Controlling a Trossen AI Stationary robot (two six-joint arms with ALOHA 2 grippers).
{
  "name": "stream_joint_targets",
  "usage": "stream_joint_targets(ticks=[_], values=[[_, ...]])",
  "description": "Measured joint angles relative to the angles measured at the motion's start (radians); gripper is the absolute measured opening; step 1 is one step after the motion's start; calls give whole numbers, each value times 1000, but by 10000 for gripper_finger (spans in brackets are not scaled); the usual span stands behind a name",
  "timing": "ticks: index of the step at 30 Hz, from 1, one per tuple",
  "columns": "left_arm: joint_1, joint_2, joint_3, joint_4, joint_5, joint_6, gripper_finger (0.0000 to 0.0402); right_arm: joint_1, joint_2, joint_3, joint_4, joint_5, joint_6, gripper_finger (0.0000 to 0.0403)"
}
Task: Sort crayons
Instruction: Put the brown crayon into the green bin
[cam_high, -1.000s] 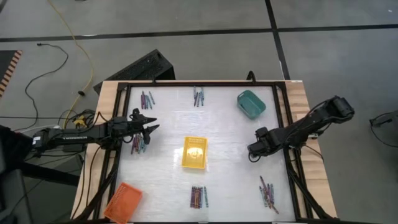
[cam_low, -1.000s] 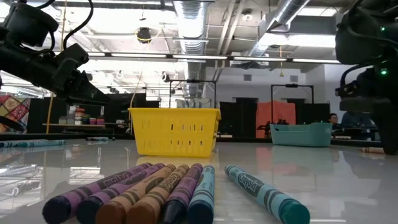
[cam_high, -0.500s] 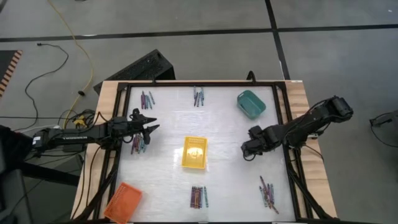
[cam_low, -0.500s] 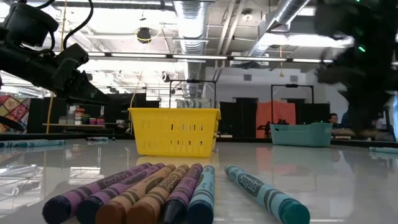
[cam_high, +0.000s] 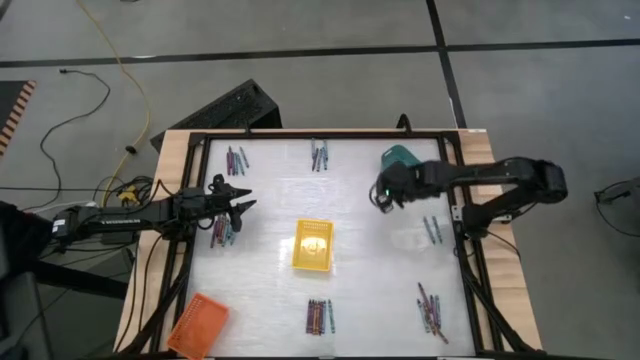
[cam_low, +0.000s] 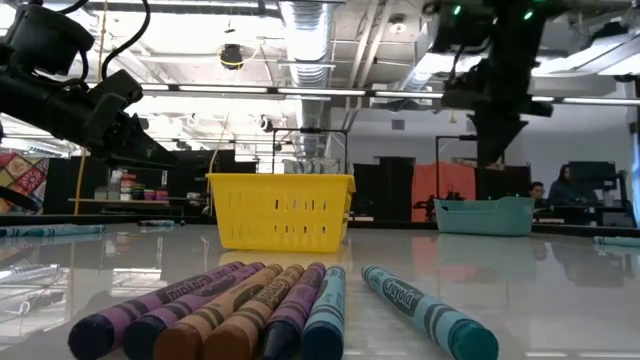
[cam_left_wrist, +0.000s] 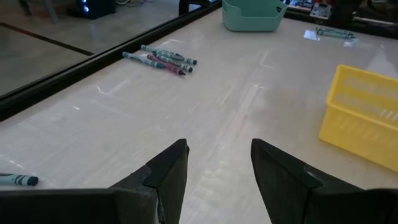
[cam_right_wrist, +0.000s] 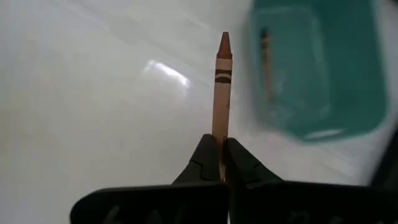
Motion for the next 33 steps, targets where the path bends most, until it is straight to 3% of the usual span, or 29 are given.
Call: stream_joint_targets(ticks=[8, 14, 25, 33], values=[[0, 0, 0, 0, -1, 0, 167, -294, 7, 0, 77, -106, -294, 0], [0, 0, 0, 0, -1, 4, 167, -429, 48, 0, 106, -181, -421, 0], [0, 0, 0, 0, -2, 4, 167, -492, 215, 0, 165, -203, -480, 6], [0, 0, 0, 0, -2, 2, 167, -499, 248, 0, 166, -156, -462, 56]])
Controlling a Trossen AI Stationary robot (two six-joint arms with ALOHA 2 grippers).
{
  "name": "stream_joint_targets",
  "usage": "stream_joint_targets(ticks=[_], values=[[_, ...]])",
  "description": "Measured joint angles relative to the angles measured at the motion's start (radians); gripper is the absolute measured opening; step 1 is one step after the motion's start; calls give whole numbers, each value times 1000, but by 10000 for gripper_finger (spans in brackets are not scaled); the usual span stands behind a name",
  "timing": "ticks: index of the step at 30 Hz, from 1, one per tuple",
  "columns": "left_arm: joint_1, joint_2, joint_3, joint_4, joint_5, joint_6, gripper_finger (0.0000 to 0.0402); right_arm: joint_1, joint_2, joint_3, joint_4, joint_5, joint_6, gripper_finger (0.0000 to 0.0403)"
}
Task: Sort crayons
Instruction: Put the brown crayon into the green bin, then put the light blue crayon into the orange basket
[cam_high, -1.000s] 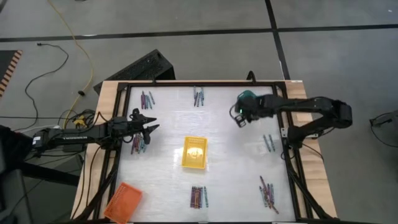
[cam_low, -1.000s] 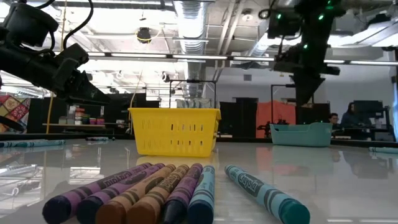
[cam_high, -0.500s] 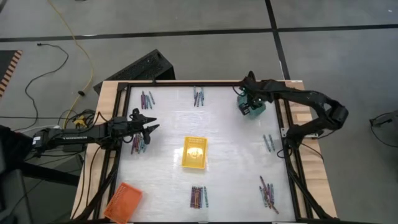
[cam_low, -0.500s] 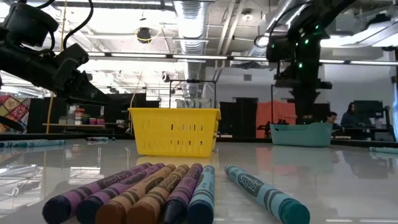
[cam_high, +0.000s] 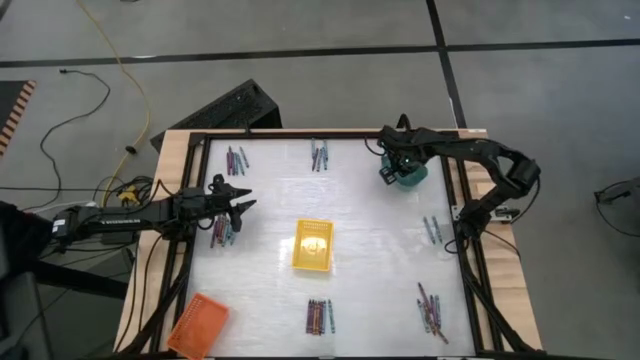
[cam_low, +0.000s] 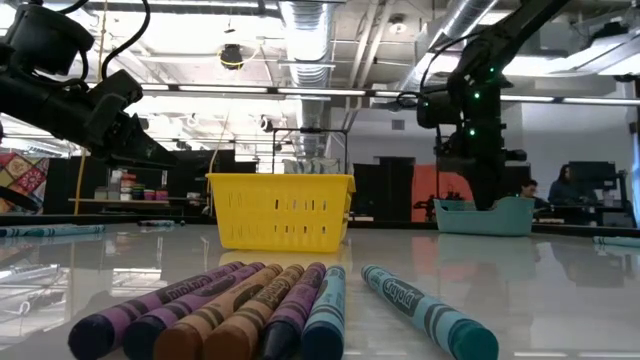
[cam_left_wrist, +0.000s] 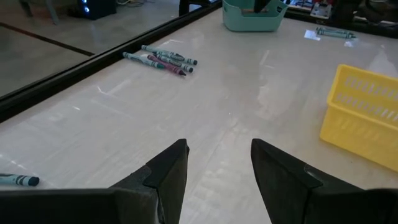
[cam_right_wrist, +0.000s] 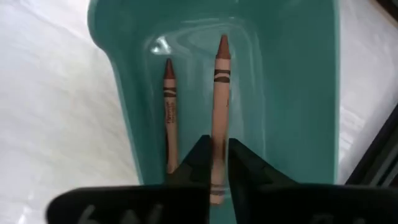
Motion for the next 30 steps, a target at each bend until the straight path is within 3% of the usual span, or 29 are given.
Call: stream_joint_targets(ticks=[7, 13, 22, 30], values=[[0, 0, 0, 0, 0, -1, 167, 21, -78, 0, -13, 1, 24, 100], [0, 0, 0, 0, 5, -3, 167, 105, -206, 0, -159, 19, 137, 113], [0, 0, 0, -1, 6, 0, 167, 431, -389, 0, -372, 94, 532, 113], [0, 0, 0, -1, 6, 1, 167, 719, -366, -102, -398, 101, 862, 113]])
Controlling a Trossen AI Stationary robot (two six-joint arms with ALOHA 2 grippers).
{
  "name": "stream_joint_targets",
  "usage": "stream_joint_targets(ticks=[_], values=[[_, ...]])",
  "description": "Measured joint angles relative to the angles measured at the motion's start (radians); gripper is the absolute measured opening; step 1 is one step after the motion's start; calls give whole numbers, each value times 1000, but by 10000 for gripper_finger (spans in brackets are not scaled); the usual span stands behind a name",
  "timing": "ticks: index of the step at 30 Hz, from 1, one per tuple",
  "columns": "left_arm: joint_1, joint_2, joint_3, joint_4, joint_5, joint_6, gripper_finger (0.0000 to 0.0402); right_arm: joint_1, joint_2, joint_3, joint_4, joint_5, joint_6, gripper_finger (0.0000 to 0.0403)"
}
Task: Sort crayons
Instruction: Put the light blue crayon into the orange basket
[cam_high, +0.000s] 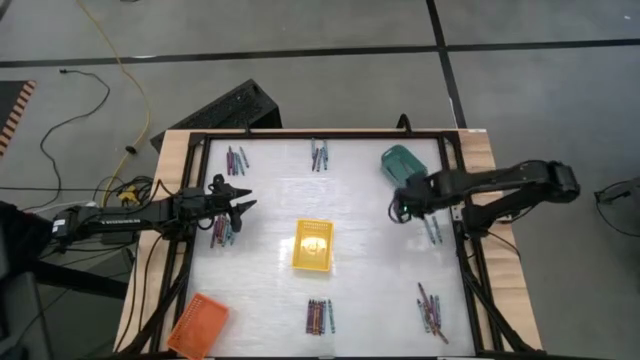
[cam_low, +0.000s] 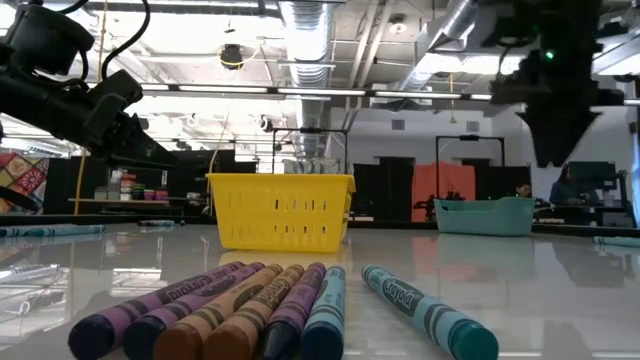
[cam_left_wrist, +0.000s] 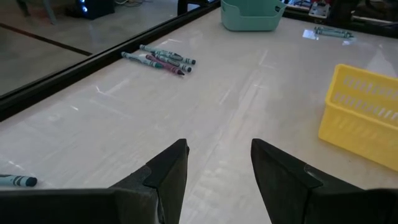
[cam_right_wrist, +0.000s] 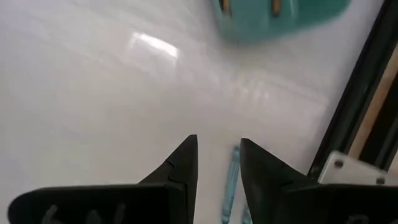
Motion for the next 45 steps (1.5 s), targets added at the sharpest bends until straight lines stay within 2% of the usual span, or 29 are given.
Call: stream_joint_targets(ticks=[9, 19, 23, 28, 34, 41, 45], values=[[0, 0, 0, 0, 0, 0, 167, 149, 46, -150, 57, -97, 259, 113], [0, 0, 0, 0, 2, 0, 167, 176, 92, -144, 67, -95, 299, 113], [0, 0, 0, -2, 20, -1, 167, 183, 141, -156, 127, -103, 306, 113], [0, 0, 0, -3, 26, -1, 167, 193, 190, -164, 121, -94, 226, 113], [0, 0, 0, -3, 27, -1, 167, 164, 168, -164, 100, -76, 77, 113], [0, 0, 0, -2, 26, -6, 167, 81, 112, -164, 75, -73, -65, 113], [0, 0, 0, -2, 26, -7, 167, 10, 82, -164, 66, -106, -159, 113]])
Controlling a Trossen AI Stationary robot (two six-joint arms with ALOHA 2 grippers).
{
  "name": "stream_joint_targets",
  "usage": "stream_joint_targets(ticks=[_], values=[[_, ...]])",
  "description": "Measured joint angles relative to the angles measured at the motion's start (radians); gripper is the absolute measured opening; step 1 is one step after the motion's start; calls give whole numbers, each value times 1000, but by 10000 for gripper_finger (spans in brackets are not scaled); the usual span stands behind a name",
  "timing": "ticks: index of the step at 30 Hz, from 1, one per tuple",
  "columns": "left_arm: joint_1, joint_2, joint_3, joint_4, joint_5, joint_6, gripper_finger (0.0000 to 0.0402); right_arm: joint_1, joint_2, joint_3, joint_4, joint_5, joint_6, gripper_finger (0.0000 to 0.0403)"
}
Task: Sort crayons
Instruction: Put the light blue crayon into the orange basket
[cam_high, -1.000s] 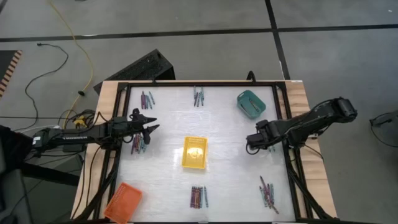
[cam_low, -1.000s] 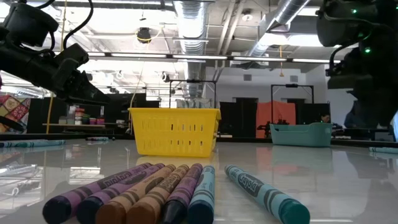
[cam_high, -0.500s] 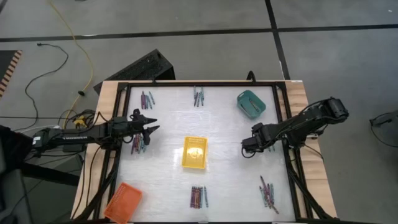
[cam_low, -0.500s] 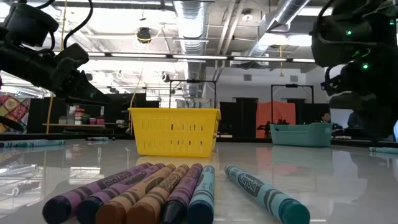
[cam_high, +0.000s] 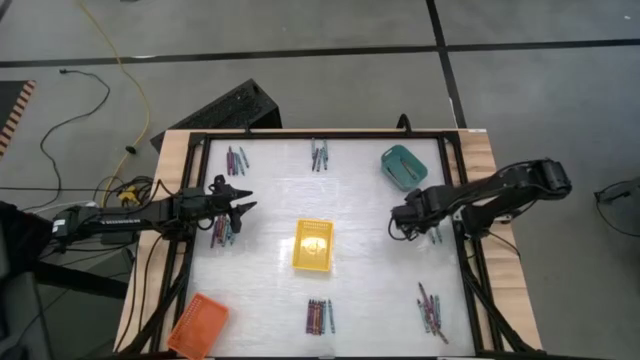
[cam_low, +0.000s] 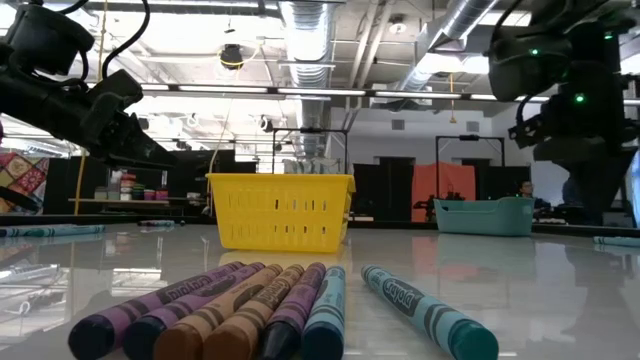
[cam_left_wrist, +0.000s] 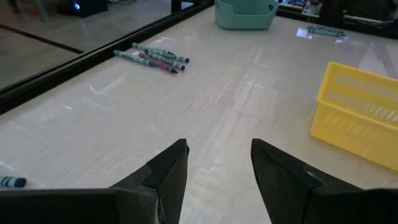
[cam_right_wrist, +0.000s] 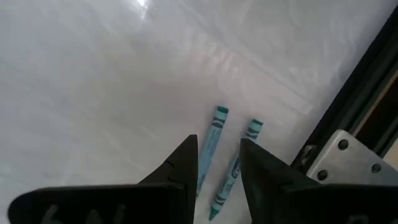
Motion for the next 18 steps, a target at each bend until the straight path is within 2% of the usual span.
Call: stream_joint_targets(ticks=[10, 18], values=[[0, 0, 0, 3, 0, -9, 167, -169, -6, -13, 85, -78, -259, 113], [0, 0, 0, -2, 10, -25, 167, -215, -29, -126, 123, -135, -246, 113]])
